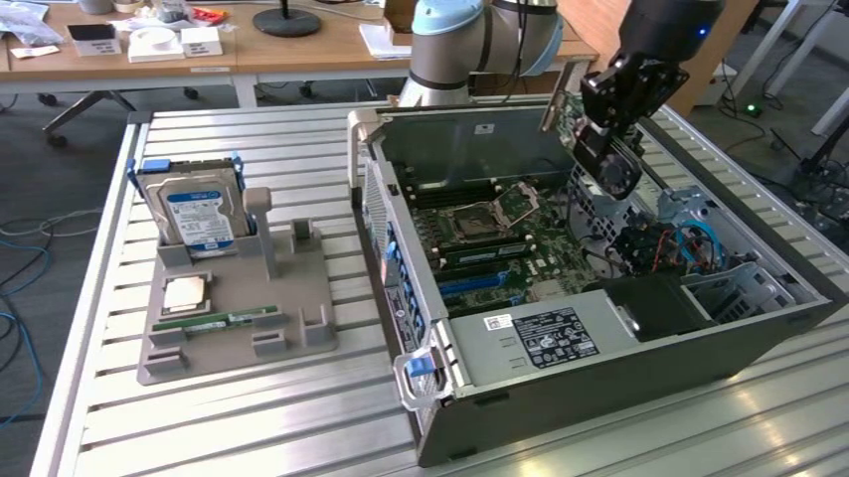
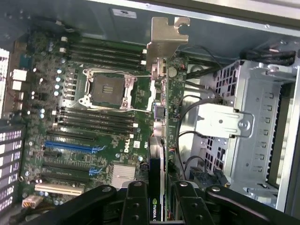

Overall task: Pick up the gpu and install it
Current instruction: 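Insert the gpu into the slot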

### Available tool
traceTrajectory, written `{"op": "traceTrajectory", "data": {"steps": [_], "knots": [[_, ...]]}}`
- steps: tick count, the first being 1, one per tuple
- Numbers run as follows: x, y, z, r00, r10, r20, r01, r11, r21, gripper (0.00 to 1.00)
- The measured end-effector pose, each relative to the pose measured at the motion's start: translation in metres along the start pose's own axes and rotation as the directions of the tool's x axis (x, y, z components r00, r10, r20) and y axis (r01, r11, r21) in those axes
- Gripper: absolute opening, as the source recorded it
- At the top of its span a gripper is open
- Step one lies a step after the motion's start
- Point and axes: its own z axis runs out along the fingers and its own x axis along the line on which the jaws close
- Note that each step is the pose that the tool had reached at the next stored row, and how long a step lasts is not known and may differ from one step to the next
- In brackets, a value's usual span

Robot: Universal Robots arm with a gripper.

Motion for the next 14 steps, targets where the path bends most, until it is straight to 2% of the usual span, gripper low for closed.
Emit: {"op": "traceTrajectory", "data": {"steps": [3, 7, 10, 14], "knots": [[0.0, 0.0, 0.0002, 0.9986, -0.053, -0.003, 0.053, 0.9986, -0.001, 0.26], [0.0, 0.0, 0.0005, 0.992, -0.126, -0.0071, 0.126, 0.992, -0.0024, 0.26], [0.0, 0.0, 0.0007, 0.9837, -0.18, -0.01, 0.18, 0.9837, -0.0036, 0.26], [0.0, -0.0001, 0.0009, 0.9679, -0.251, -0.0138, 0.251, 0.968, -0.0056, 0.26]]}}
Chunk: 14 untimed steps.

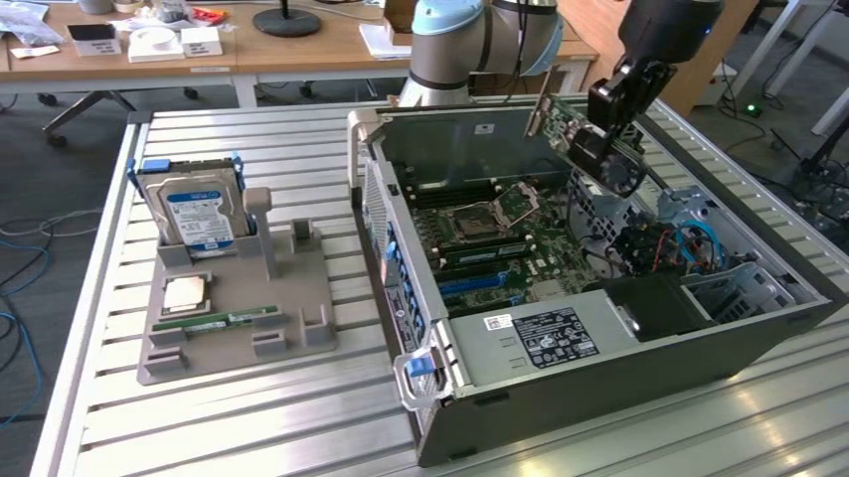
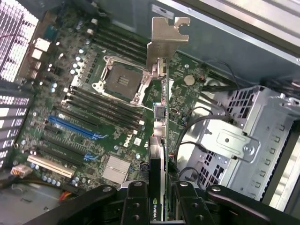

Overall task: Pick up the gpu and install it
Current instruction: 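Insert the gpu into the slot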

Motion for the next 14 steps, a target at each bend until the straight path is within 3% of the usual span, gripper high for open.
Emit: {"op": "traceTrajectory", "data": {"steps": [4, 7, 11, 14], "knots": [[0.0, 0.0, 0.0001, 0.9973, -0.073, -0.0041, 0.073, 0.9973, -0.0014, 0.26], [0.0, 0.0, 0.0003, 0.992, -0.126, -0.007, 0.126, 0.992, -0.0026, 0.26], [0.0, 0.0, 0.0004, 0.98, -0.199, -0.0109, 0.199, 0.98, -0.0045, 0.26], [0.0, 0.0, 0.0005, 0.9678, -0.251, -0.0135, 0.251, 0.9679, -0.0062, 0.26]]}}
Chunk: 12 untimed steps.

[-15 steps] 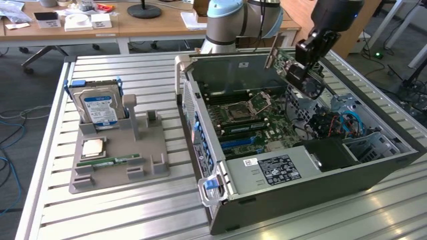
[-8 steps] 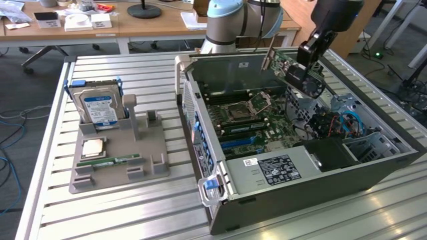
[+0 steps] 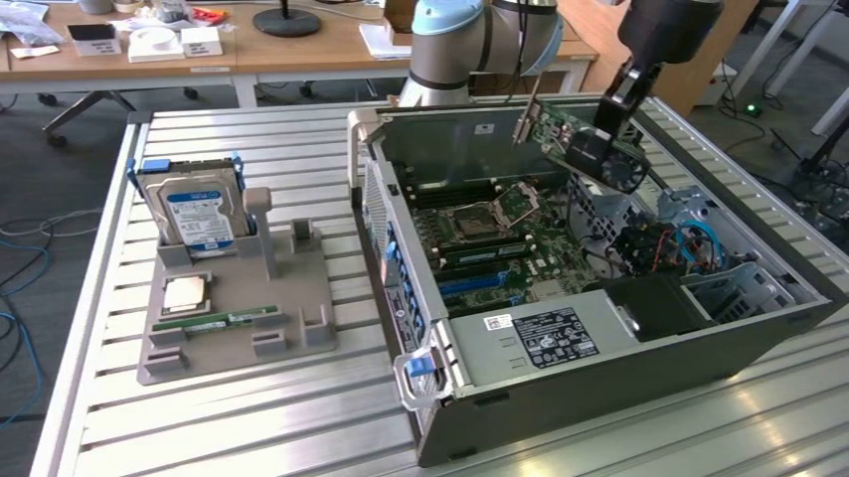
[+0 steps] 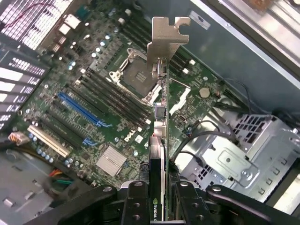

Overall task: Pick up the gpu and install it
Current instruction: 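Insert the gpu into the slot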

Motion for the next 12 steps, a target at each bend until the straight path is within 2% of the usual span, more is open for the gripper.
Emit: {"op": "traceTrajectory", "data": {"steps": [3, 6, 9, 12], "knots": [[0.0, 0.0, 0.0001, 0.9985, -0.055, -0.003, 0.055, 0.9985, -0.0012, 0.26], [0.0, 0.0, 0.0003, 0.9941, -0.109, -0.0058, 0.109, 0.9941, -0.0024, 0.26], [0.0, 0.0, 0.0004, 0.9866, -0.163, -0.0086, 0.163, 0.9866, -0.0039, 0.26], [0.0, 0.0, 0.0006, 0.9763, -0.216, -0.0112, 0.216, 0.9764, -0.0056, 0.26]]}}
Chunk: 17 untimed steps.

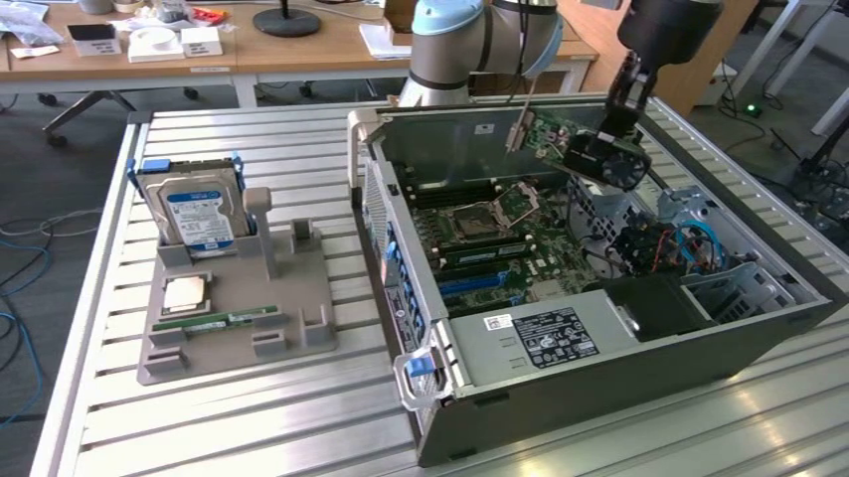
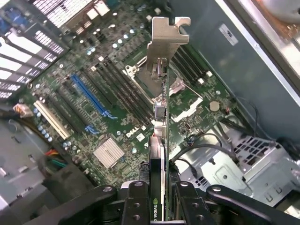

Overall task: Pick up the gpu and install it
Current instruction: 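Insert the gpu into the slot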

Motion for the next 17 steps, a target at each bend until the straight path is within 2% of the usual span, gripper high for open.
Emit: {"op": "traceTrajectory", "data": {"steps": [5, 9, 12, 17], "knots": [[0.0, 0.0, 0.0003, 0.9959, -0.091, -0.0047, 0.091, 0.9959, -0.0021, 0.26], [0.0, 0.0, 0.0005, 0.9865, -0.164, -0.0083, 0.163, 0.9865, -0.0041, 0.26], [0.0, 0.0, 0.0007, 0.9763, -0.216, -0.0109, 0.216, 0.9764, -0.0058, 0.26], [0.0, 0.0, 0.001, 0.9525, -0.304, -0.015, 0.304, 0.9526, -0.0089, 0.26]]}}
